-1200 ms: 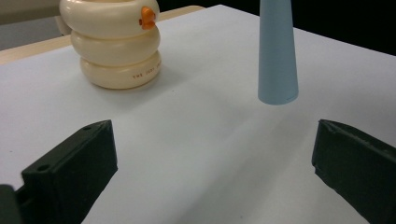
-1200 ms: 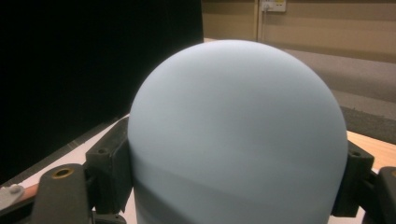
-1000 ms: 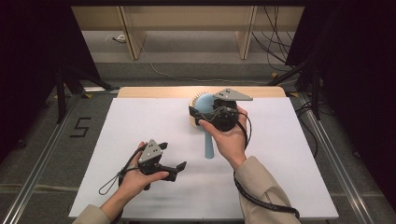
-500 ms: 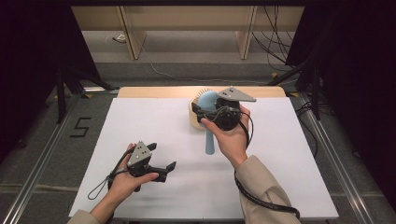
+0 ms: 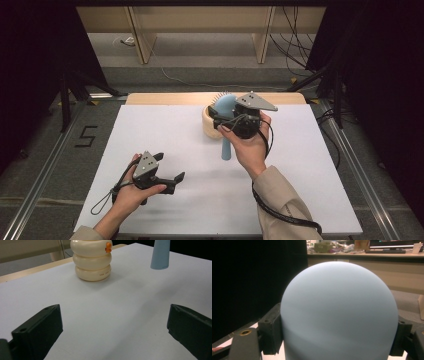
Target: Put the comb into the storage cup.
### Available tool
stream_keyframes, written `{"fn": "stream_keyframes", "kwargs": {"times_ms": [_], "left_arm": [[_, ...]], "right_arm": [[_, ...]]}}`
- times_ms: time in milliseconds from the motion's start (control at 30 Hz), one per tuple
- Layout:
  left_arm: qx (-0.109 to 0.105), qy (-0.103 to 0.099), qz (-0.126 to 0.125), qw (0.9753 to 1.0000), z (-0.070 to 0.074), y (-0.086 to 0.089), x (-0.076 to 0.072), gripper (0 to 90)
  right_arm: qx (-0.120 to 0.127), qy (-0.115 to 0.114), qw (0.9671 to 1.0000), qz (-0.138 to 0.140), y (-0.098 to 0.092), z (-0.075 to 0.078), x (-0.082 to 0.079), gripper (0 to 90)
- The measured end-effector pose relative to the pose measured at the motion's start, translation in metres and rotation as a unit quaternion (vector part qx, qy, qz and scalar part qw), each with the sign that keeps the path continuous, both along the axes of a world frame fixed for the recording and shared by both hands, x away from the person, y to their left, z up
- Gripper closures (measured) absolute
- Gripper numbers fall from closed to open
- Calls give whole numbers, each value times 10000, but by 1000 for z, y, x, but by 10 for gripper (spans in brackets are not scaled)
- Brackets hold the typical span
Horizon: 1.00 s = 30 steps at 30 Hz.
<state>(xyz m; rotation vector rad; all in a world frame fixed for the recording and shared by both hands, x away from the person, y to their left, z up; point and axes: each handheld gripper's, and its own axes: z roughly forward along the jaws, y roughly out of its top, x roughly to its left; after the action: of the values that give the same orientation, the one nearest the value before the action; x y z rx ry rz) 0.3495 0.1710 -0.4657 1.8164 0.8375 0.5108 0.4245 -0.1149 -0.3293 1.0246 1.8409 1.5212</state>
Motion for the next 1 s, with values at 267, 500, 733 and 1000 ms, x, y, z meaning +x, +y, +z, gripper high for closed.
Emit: {"fn": "stream_keyframes", "kwargs": {"times_ms": [267, 500, 733, 1000], "left_arm": [[30, -29, 39, 10000, -1, 3, 0, 0], [17, 2, 47, 10000, -3, 3, 2, 0], [19, 4, 34, 10000, -3, 3, 2, 0], [30, 16, 28, 10000, -4, 2, 3, 0]], "right_arm": [[42, -97, 9999, -1, -2, 1, 2, 217], [82, -132, 9999, -59, -6, 2, 4, 217], [92, -145, 9998, -108, -7, 2, 6, 217], [134, -135, 9998, -102, -5, 3, 11, 217]]}}
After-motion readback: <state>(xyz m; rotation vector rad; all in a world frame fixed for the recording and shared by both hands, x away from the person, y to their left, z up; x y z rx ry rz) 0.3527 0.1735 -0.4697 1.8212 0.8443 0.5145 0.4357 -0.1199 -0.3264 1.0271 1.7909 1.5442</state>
